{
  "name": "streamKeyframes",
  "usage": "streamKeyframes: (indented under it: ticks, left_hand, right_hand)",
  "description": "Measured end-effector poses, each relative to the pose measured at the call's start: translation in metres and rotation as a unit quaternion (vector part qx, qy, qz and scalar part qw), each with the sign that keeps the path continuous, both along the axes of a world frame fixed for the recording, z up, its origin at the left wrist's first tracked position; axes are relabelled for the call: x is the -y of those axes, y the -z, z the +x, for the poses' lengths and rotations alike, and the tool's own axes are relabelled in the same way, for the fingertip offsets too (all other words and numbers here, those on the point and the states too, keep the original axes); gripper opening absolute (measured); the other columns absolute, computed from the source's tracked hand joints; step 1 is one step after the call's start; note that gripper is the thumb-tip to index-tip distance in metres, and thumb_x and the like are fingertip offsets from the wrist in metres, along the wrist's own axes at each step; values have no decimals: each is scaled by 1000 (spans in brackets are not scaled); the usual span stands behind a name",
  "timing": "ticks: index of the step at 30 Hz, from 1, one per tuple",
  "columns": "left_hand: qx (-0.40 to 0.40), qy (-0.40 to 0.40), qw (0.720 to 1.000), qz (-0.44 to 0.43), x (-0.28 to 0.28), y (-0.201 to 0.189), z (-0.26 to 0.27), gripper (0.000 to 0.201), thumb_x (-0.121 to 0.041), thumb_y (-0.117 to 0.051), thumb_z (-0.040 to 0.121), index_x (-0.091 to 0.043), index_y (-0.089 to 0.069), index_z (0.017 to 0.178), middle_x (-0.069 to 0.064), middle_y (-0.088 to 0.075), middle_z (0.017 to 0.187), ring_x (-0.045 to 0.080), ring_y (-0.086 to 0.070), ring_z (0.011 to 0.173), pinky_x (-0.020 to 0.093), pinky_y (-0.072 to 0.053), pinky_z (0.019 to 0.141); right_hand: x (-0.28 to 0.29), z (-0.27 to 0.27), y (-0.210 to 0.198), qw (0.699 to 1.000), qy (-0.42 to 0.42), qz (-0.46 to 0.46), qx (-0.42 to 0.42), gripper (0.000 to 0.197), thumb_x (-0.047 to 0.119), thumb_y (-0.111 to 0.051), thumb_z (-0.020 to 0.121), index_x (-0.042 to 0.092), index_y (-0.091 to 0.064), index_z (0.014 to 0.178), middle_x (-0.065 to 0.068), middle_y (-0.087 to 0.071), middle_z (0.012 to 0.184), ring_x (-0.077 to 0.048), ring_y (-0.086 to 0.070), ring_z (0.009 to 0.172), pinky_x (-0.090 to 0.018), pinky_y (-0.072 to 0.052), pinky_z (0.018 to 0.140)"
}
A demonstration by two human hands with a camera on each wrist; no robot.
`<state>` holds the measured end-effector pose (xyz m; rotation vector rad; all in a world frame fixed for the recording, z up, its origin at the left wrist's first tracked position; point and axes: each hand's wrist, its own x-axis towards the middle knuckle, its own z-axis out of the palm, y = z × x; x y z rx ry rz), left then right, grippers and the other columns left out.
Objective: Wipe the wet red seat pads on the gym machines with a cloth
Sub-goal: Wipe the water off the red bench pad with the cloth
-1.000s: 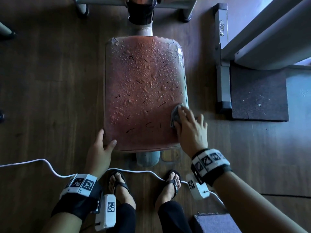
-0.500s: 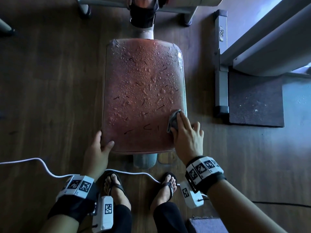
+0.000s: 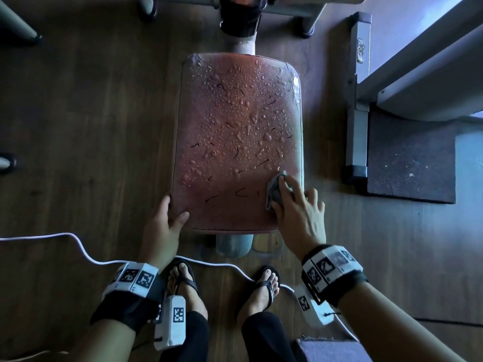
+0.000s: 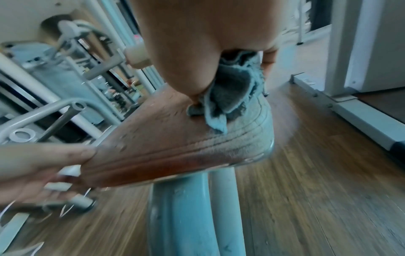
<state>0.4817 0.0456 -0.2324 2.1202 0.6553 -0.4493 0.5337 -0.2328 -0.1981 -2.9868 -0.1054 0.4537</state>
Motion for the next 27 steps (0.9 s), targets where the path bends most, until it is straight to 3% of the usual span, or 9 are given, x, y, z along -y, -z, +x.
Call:
streamKeyframes:
  ticks: [4, 9, 13, 16, 20, 27]
  left_hand:
    - [1, 5, 1000, 4, -2, 3, -1, 67, -36, -59, 95, -9, -33, 151, 14, -49, 147, 27, -47, 135, 37, -37, 108]
    - [-4, -1, 1000, 9, -1, 3, -1, 67, -34, -60, 96, -9, -33, 152, 14, -50, 147, 29, -47, 135, 38, -37, 106]
    - [-2, 4, 1000, 11, -2, 3, 0, 68, -34, -60, 95, -8, -33, 152, 16, -47, 148, 31, -45, 136, 38, -35, 108]
    - [-1, -1, 1000, 6, -1, 4, -1, 67, -35, -60, 96, -9, -33, 152, 15, -48, 148, 30, -45, 136, 38, -36, 108]
    - [10, -4, 1000, 2, -2, 8, -4, 68, -38, -59, 95, -9, -33, 152, 14, -49, 147, 29, -45, 136, 39, -38, 108]
    - [12, 1, 1000, 18, -1, 8, -3, 65, -34, -60, 96, -9, -35, 151, 15, -47, 149, 30, -44, 137, 38, -35, 109]
  right_hand:
    - [-2, -4, -2, 998, -70, 3, 5, 54, 41, -52, 93, 22, -42, 143, 5, -41, 139, -25, -45, 103, -46, -48, 78]
    - [4, -7, -5, 997, -69, 36, 0, 53, 41, -59, 89, 21, -50, 138, -1, -49, 125, -27, -49, 99, -44, -50, 76]
    - [-4, -36, -4, 993, -111, 33, -21, 55, 46, -50, 90, 21, -49, 139, -2, -51, 117, -25, -52, 97, -43, -50, 76]
    - [-12, -28, -1, 995, -95, 29, -5, 54, 47, -44, 91, 21, -50, 138, -3, -51, 114, -26, -52, 95, -41, -49, 75]
    - [-24, -14, 2, 999, -45, 29, 4, 53, 45, -49, 91, 23, -47, 140, -5, -50, 117, -28, -52, 96, -44, -50, 76]
    - [-25, -58, -3, 998, -34, 43, -13, 57, 47, -41, 92, 21, -46, 142, -5, -52, 114, -27, -54, 95, -43, -50, 74]
